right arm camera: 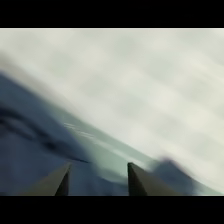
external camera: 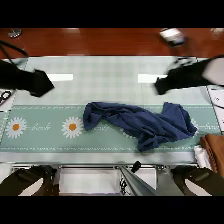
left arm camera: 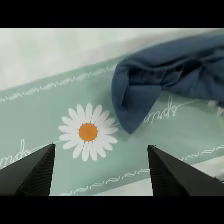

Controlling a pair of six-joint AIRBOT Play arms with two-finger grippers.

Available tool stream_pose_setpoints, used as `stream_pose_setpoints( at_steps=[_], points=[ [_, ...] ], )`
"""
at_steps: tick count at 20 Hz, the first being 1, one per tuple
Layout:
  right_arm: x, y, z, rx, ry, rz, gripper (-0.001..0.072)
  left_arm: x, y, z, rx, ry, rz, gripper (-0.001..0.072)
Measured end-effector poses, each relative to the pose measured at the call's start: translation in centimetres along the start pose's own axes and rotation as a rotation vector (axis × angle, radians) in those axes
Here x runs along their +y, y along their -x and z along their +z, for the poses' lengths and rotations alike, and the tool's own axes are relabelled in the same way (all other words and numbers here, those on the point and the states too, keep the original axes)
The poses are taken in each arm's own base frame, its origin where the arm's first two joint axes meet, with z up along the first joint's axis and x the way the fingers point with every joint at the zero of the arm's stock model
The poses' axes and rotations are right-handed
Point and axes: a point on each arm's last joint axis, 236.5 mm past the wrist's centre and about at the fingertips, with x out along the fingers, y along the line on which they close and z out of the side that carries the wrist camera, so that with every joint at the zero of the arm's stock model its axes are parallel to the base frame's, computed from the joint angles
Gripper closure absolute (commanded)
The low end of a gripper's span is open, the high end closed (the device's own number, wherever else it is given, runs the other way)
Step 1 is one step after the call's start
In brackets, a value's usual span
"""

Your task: Fold the shirts.

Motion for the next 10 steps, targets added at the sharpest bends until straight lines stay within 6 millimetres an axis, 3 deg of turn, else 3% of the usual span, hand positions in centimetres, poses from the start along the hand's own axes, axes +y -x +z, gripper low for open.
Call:
stream_pose_setpoints(
  at_steps=[2,4,7,10],
  points=[
    [-6.6,2.9,-2.6,0.030,-0.091,-0.157,0.0240,0.0,-2.5,-1.2,0.053,0.006,-0.007,0.0008],
    [-9.8,4.8,-4.6,0.042,-0.191,-0.206,0.0233,-0.7,-4.8,-2.0,0.078,0.025,-0.042,0.0007],
    [-10.6,5.3,-5.8,0.045,-0.290,-0.169,0.0233,-2.0,-7.1,-1.4,0.039,0.055,-0.102,0.0008],
    [-10.5,3.6,-6.5,0.101,-0.336,-0.111,0.0233,-1.8,-8.4,-0.2,-0.011,0.066,-0.097,0.0007]
  ],
)
